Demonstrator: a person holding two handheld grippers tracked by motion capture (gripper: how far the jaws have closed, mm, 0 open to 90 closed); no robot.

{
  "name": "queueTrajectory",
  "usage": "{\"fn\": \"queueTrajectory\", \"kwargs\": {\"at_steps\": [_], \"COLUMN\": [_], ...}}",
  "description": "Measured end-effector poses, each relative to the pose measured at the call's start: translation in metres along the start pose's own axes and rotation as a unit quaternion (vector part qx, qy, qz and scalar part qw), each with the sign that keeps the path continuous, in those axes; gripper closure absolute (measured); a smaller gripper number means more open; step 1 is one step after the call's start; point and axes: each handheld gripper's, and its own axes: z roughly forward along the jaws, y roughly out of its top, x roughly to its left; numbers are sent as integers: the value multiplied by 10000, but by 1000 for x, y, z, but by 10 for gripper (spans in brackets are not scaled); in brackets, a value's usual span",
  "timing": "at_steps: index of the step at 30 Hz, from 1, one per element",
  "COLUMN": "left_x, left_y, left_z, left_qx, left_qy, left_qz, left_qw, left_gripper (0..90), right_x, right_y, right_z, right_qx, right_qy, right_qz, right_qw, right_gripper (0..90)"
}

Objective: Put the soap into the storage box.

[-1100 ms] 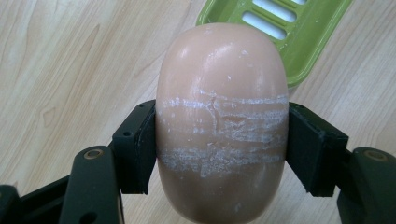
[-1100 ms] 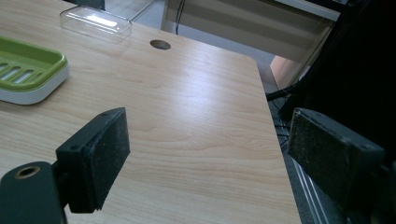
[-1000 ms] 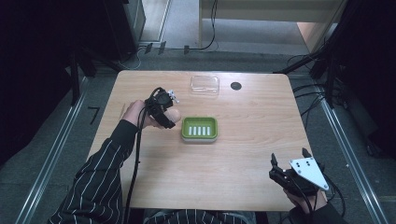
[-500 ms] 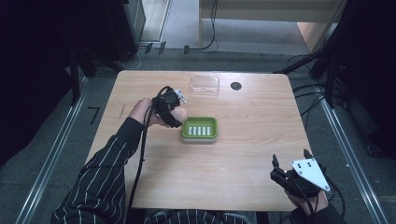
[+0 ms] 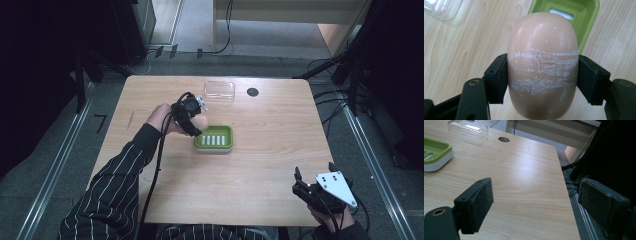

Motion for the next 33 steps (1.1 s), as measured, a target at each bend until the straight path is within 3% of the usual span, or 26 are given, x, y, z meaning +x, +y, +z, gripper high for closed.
{"fn": "queueTrajectory", "kwargs": {"at_steps": [33], "left_x": [-8], "left_y": [19], "left_z": [16], "left_qx": [-170], "left_qy": [6], "left_qz": [461], "left_qw": [9988], "left_gripper": [335], "right_x": [-5], "right_y": [-5], "right_z": [-9], "right_qx": [55], "right_qy": [-155], "right_qz": [42], "right_qw": [9999], "right_gripper": [135]}}
